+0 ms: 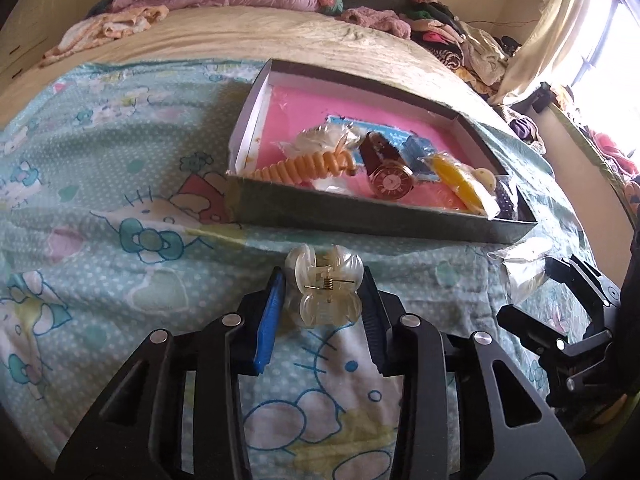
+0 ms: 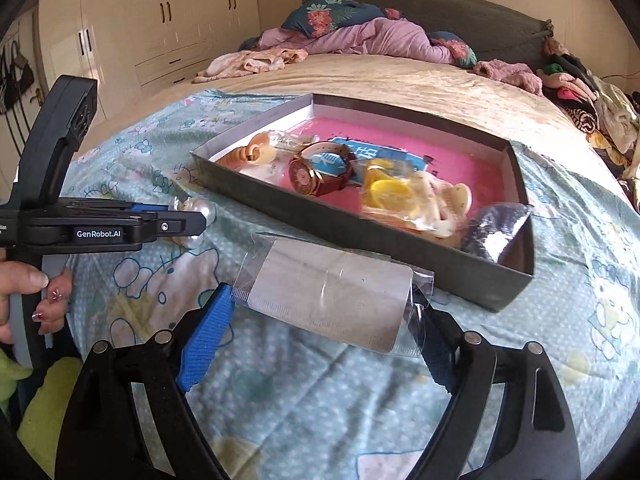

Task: Organize jewelry
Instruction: 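Grasp the pearl claw clip with left tool while right tool grasps the clear plastic bag, then carry the pearl clip and clear bag into the grey box and open both tools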

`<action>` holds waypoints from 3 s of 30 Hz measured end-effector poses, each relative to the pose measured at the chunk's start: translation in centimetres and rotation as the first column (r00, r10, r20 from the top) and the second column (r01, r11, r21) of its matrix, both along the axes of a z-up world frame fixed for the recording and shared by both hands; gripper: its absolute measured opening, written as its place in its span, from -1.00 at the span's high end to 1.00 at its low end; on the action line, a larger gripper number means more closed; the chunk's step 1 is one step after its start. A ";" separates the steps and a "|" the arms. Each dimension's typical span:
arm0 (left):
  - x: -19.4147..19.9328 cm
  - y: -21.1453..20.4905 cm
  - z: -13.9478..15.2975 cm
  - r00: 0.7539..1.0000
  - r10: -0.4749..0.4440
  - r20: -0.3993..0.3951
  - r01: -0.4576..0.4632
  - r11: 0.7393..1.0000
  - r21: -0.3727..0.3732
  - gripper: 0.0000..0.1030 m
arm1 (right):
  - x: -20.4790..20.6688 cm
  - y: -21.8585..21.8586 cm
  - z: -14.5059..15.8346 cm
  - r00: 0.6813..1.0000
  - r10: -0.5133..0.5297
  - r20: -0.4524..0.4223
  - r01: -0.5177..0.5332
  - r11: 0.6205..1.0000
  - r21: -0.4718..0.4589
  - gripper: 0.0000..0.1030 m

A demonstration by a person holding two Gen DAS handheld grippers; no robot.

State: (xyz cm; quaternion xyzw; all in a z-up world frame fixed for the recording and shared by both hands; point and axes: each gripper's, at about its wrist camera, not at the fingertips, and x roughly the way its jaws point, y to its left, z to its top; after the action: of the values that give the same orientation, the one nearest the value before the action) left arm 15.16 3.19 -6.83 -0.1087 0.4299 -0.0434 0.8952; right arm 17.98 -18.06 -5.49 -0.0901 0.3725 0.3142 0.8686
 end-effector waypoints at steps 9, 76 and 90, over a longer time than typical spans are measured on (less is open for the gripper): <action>0.2 -2.2 4.5 0.994 -0.042 0.105 0.041 0.999 0.016 0.45 | 0.5 -4.0 3.8 0.995 -0.069 0.071 0.065 0.996 0.065 -0.63; 8.3 -3.7 0.9 0.997 -0.055 0.056 0.053 0.998 0.045 0.45 | 9.6 -1.2 1.7 0.997 -0.054 0.051 0.053 0.998 0.027 -0.64; 8.6 -3.4 0.9 0.997 -0.052 0.061 0.050 0.998 0.033 0.44 | 9.5 1.5 0.7 1.000 0.003 0.026 -0.003 1.000 0.002 -0.68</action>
State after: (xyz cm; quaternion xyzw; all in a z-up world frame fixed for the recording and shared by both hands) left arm 23.77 -0.25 -5.91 -0.0823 0.4052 -0.0628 0.9083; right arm 27.50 -16.60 -4.79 -0.0937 0.3609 0.3147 0.8729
